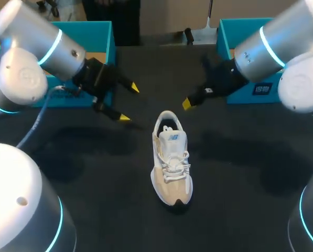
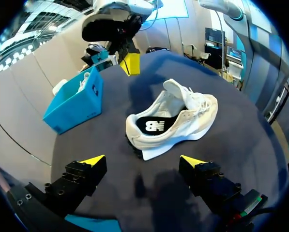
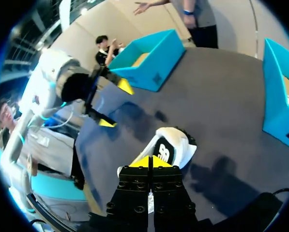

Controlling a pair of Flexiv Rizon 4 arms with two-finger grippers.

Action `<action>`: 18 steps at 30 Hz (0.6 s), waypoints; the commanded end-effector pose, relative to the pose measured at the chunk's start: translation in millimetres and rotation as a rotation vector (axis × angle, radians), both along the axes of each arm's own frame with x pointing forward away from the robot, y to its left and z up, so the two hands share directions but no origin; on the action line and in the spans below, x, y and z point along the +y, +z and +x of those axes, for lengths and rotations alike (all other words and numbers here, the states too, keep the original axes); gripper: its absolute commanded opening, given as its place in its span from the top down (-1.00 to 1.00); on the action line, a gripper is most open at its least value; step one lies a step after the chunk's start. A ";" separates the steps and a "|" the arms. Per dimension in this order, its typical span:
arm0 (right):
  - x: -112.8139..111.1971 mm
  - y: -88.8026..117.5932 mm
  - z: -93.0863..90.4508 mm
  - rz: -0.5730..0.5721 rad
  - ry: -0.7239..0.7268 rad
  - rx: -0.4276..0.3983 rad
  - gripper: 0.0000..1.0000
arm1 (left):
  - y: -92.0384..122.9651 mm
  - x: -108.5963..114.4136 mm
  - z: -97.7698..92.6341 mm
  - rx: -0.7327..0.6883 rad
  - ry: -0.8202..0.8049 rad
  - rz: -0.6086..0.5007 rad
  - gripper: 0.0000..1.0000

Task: Take the shoe out of the shoebox, open the shoe tongue, remove and reinsert the insole, then place the shoe into the shoebox

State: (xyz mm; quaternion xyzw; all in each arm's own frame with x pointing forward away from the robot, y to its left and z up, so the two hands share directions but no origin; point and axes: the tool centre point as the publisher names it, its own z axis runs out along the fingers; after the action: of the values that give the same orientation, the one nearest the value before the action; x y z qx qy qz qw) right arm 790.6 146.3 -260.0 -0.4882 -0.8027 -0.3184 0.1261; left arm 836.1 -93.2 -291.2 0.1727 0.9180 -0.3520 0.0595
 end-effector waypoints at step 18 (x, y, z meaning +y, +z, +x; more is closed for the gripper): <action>29.0 -28.4 -15.1 -0.313 -0.232 -0.009 1.00 | 35.4 49.3 11.6 -0.079 0.057 -0.006 -1.00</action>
State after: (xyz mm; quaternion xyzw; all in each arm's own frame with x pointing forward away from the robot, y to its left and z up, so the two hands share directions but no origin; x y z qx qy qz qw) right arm 775.8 167.6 -286.9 -0.5712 -0.7836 -0.2377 0.0561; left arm 850.6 -46.8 -259.4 0.1600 0.9181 -0.3475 0.1041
